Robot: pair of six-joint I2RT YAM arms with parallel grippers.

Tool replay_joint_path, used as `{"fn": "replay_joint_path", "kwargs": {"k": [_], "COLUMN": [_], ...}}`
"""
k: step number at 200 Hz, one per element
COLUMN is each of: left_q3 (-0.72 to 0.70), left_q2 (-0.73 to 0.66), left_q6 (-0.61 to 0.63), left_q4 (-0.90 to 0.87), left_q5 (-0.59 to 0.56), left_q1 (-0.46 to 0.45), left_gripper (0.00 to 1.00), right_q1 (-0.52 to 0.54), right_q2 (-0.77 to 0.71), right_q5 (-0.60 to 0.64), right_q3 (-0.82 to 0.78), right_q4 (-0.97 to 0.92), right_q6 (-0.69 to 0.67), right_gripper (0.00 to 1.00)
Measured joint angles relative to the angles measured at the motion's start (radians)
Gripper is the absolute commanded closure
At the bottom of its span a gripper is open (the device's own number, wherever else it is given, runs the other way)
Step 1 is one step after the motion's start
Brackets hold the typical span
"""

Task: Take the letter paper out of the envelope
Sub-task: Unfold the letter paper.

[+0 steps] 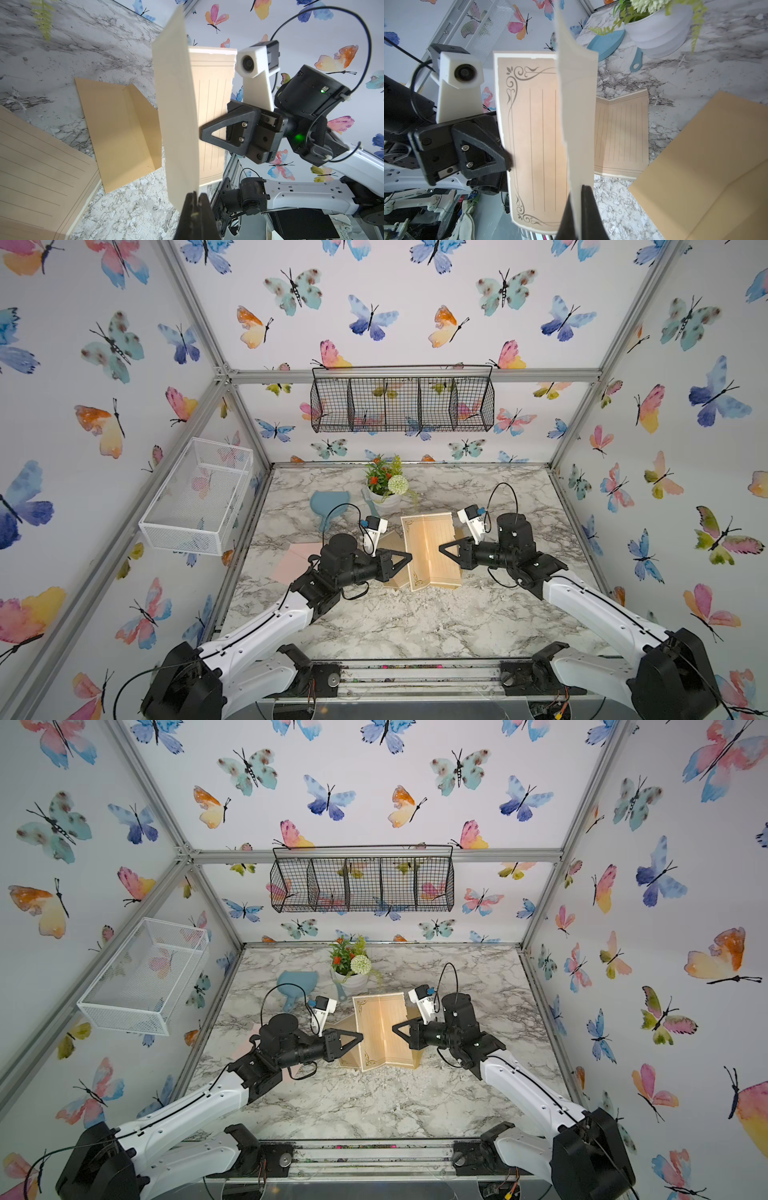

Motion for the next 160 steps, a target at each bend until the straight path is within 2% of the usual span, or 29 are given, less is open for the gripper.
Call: {"fn": "replay_joint_path", "kwargs": {"k": [96,160], "left_q3": [0.0,0.0], "left_q2": [-0.068,-0.129], "left_q6": [0.058,0.077], "left_q4": [-0.156,-0.182], "left_q5": [-0.125,-0.14], "left_q1": [0.0,-0.011], "left_gripper": [1.0,0.98], "right_q1": [-0.002,0.001], "right_q2": [-0.18,-0.187], "right_q5": [0.156,0.152], "right_q3": [0.036,0.049], "right_q4": [-0.235,-0.276], "right_q6": [-0.098,-0.123], "right_gripper": [0.98,0.98]}}
